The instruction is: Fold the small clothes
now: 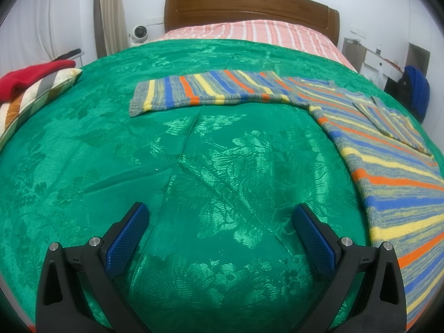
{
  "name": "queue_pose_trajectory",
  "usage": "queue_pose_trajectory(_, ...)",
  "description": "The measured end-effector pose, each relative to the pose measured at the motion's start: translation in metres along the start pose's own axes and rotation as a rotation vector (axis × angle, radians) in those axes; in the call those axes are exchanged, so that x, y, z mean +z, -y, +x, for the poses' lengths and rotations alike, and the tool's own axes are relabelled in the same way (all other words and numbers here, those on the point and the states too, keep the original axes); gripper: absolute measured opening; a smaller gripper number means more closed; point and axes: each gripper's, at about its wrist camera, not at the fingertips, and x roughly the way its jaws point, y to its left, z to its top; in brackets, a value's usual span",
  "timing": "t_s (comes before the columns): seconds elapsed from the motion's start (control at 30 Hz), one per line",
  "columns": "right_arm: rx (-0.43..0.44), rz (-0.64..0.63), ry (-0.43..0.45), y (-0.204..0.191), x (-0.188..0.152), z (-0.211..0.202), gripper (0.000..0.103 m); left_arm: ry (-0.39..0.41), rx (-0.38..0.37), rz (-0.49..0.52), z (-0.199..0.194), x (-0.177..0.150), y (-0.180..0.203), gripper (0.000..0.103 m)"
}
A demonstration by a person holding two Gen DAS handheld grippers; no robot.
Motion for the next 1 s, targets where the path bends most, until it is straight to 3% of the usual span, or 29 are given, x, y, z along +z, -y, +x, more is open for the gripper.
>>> queue_pose_trajectory(0.57,-0.010,-0.001,-0.012,-0.002,0.001,0.004,0.083,-0.016,0.015,0.000,-0.001,0.002,0.000,0.103)
queue_pose_trajectory(0.67,0.000,0.008,-0.009,0.001,0.001,0.004,0.083,-0.066,0.029,0.002,-0.003,0.020,0.003,0.102)
queue_pose_trajectory(0.8,0.003,0.009,-0.008,0.001,0.000,0.005,0.083,0.015,0.028,-0.052,0.003,0.051,-0.001,0.103)
queue_pose_trajectory(0.83,0.002,0.009,-0.007,0.001,0.000,0.005,0.083,0.011,0.036,-0.060,0.011,0.053,-0.002,0.103)
queue_pose_trajectory(0.93,0.001,0.009,-0.008,0.000,0.000,0.005,0.083,-0.116,0.091,-0.056,0.049,0.048,-0.005,0.103)
queue_pose_trajectory(1.0,0.003,0.010,-0.007,0.000,0.000,0.005,0.083,-0.091,0.123,-0.047,0.045,0.047,-0.003,0.103)
